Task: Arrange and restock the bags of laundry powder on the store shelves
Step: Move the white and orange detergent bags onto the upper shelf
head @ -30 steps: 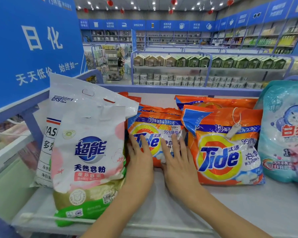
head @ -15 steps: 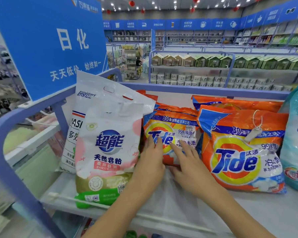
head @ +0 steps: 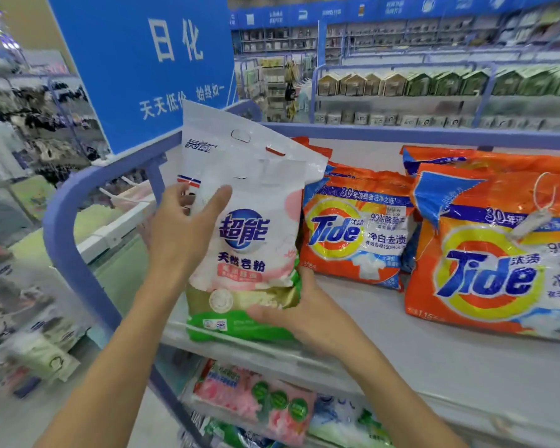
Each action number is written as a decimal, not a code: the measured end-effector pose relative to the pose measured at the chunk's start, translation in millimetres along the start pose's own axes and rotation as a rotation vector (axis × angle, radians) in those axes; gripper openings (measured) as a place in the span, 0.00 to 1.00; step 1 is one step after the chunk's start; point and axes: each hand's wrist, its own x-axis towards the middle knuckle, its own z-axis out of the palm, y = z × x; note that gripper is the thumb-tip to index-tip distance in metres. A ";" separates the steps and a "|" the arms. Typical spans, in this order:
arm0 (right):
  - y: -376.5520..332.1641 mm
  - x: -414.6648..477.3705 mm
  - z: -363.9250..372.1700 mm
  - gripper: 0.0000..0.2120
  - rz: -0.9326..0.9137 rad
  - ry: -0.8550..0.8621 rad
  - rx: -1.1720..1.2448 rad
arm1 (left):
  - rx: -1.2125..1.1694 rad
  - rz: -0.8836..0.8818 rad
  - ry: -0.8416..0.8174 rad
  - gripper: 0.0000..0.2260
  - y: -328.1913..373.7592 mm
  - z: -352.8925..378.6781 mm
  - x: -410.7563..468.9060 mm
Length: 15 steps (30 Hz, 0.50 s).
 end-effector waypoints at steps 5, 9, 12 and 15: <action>-1.4 8.0 15.3 0.38 0.054 0.113 0.151 | -0.232 -0.096 -0.298 0.11 12.0 -5.7 27.9; -9.4 -0.9 14.9 0.34 0.050 0.239 0.288 | -0.538 -0.180 -0.453 0.13 7.5 -11.2 43.5; -24.8 -14.6 6.4 0.33 -0.035 0.327 0.303 | -0.745 -0.142 -0.557 0.19 15.1 -17.9 50.4; -39.0 -37.8 -4.9 0.31 -0.120 0.303 0.362 | -0.816 -0.103 -0.677 0.28 35.0 -28.5 50.5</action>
